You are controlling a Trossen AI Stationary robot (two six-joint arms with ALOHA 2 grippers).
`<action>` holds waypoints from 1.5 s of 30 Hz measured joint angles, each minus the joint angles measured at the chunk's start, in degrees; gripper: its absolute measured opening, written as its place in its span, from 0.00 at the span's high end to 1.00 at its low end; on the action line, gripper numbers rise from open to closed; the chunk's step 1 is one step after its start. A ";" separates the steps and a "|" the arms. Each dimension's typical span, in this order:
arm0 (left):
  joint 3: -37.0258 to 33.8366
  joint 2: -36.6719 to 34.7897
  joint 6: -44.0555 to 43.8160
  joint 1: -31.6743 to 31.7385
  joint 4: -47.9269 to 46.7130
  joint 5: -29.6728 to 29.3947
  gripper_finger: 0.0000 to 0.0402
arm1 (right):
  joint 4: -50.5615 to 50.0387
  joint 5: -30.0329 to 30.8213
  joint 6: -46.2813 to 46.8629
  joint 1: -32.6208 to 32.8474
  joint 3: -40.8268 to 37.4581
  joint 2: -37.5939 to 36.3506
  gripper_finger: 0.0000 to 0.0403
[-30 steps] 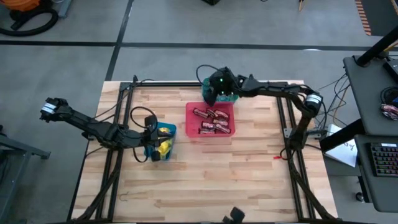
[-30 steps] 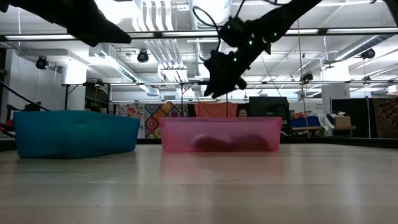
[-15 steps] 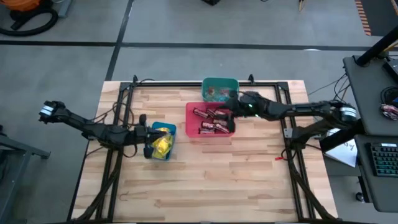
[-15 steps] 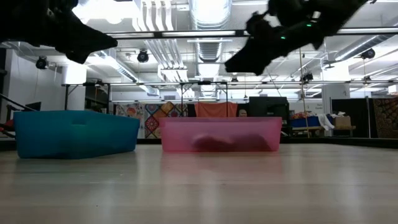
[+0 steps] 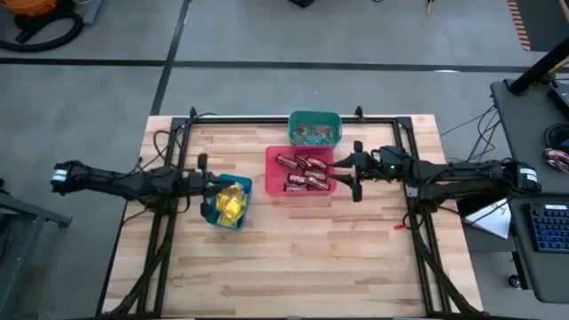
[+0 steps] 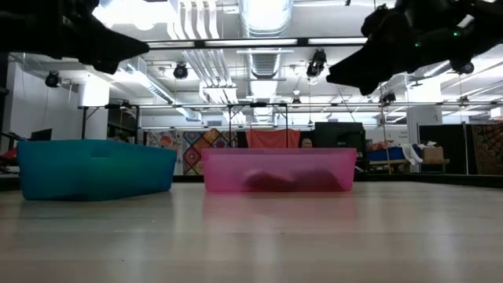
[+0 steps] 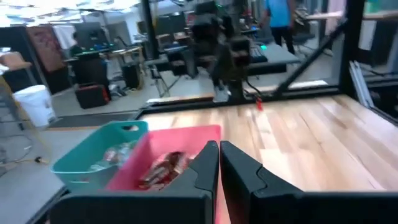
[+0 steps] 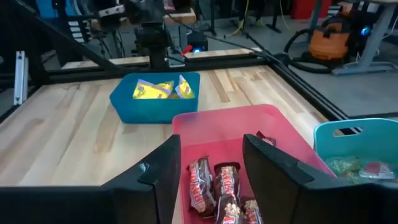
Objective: Sort candy
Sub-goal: Return to Home Position
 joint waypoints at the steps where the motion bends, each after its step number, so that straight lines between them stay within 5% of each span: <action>1: 0.73 -1.64 -0.39 0.37 -2.15 0.00 1.00 | 0.00 0.00 -0.05 0.00 -0.63 -1.00 0.60; 7: 1.79 -10.63 -5.36 0.01 -11.11 6.72 1.00 | 0.01 -0.01 -0.19 0.00 -4.53 -5.95 0.62; 12: -3.61 -17.01 -2.59 0.02 -11.30 8.22 1.00 | -0.03 -0.09 -3.82 -0.02 -8.05 -9.47 0.64; 16: -9.91 -23.62 -2.63 0.00 -6.06 14.21 1.00 | 0.16 -0.14 -4.75 0.00 -10.59 -13.39 0.65; 19: -11.12 -27.55 -3.18 -0.04 -11.09 18.41 1.00 | 0.11 -0.20 -6.21 0.00 -12.51 -16.65 0.66; 24: -11.16 -26.04 -5.40 -0.03 -12.91 17.26 1.00 | 0.20 -0.13 -8.49 -0.02 -15.05 -21.34 0.68; 30: -10.67 -21.98 -17.88 -0.01 -13.34 16.09 1.00 | -0.58 -0.07 -6.61 -0.02 -16.42 -23.20 0.70; 45: -9.81 -16.18 -18.98 0.00 -13.10 16.01 1.00 | -0.80 0.19 3.16 0.67 -16.44 -22.95 0.67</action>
